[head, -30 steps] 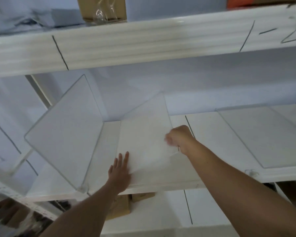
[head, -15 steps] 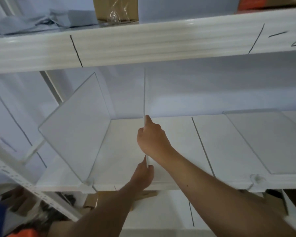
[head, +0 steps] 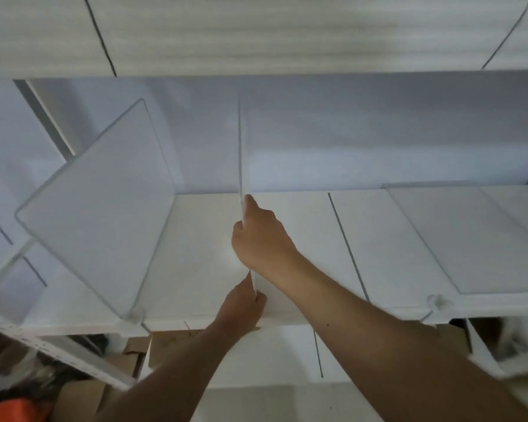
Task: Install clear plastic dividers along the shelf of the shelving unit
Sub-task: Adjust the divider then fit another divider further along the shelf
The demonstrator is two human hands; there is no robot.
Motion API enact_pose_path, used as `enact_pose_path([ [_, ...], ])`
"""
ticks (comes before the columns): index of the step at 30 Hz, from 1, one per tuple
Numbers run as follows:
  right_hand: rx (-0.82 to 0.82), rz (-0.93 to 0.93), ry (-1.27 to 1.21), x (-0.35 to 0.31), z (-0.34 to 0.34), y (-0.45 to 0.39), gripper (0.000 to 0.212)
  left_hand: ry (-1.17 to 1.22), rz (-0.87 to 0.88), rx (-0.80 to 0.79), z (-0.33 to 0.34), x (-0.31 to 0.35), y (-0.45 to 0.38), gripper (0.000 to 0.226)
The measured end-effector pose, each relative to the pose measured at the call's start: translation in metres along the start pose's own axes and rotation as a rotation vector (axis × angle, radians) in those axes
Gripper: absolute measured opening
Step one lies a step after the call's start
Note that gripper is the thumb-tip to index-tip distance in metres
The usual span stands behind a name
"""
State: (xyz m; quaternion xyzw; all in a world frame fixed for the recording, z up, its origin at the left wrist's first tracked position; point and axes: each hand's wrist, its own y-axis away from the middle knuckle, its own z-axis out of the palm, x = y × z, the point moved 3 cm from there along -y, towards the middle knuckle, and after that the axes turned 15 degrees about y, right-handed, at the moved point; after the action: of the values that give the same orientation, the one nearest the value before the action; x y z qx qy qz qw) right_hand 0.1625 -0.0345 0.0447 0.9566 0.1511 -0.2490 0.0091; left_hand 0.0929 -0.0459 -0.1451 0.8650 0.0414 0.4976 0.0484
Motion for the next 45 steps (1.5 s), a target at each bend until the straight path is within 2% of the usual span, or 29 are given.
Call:
enact_pose_path([
  [3, 0.021, 0.038, 0.018, 0.013, -0.011, -0.004, 0.040, 0.028, 0.071, -0.067, 0.020, 0.009, -0.016, 0.033],
  [6, 0.050, 0.027, 0.049, 0.033, -0.020, -0.001, 0.046, 0.054, 0.064, -0.104, 0.047, 0.017, -0.022, 0.048],
  [9, 0.090, 0.038, 0.046, 0.058, -0.035, 0.007, 0.051, 0.001, 0.080, -0.155, 0.068, 0.034, -0.020, 0.062],
  [13, 0.153, 0.082, -0.005, 0.103, -0.064, 0.020, 0.045, -0.121, 0.163, -0.225, 0.101, 0.055, -0.020, 0.075],
  [16, 0.167, 0.090, -0.027, 0.148, -0.088, 0.036, 0.035, -0.291, 0.203, -0.228, 0.136, 0.075, -0.025, 0.065],
  [18, 0.183, 0.104, -0.042, 0.183, -0.107, 0.044, 0.031, -0.406, 0.225, -0.129, 0.161, 0.101, -0.023, 0.044],
  [21, 0.233, 0.133, -0.111, 0.235, -0.142, 0.055, 0.037, -0.283, 0.214, -0.046, 0.203, 0.141, -0.013, 0.030],
  [23, 0.261, 0.106, -0.123, 0.264, -0.163, 0.063, 0.029, -0.177, 0.202, -0.045, 0.231, 0.158, -0.009, 0.024],
  [25, 0.286, 0.076, -0.089, 0.286, -0.178, 0.069, 0.020, -0.136, 0.213, -0.094, 0.256, 0.169, -0.006, 0.023],
  [27, 0.311, 0.078, -0.086, 0.304, -0.187, 0.073, 0.027, -0.089, 0.182, -0.156, 0.275, 0.174, 0.000, 0.023],
  [29, 0.299, 0.092, -0.094, 0.316, -0.194, 0.077, 0.023, -0.080, 0.167, -0.181, 0.287, 0.176, 0.002, 0.025],
  [35, 0.301, 0.092, -0.097, 0.335, -0.210, 0.088, 0.020, -0.177, 0.224, -0.155, 0.298, 0.192, 0.001, 0.030],
  [37, 0.311, 0.095, -0.123, 0.337, -0.214, 0.091, 0.026, -0.191, 0.217, -0.133, 0.301, 0.194, 0.001, 0.028],
  [40, 0.307, 0.090, -0.175, 0.335, -0.216, 0.095, 0.024, -0.160, 0.182, -0.096, 0.301, 0.191, 0.000, 0.028],
  [43, 0.283, 0.104, -0.192, 0.334, -0.214, 0.097, 0.041, -0.079, 0.146, -0.060, 0.301, 0.189, 0.003, 0.027],
  [45, 0.278, 0.113, -0.172, 0.334, -0.210, 0.096, 0.034, -0.010, 0.116, -0.031, 0.300, 0.188, 0.004, 0.025],
])
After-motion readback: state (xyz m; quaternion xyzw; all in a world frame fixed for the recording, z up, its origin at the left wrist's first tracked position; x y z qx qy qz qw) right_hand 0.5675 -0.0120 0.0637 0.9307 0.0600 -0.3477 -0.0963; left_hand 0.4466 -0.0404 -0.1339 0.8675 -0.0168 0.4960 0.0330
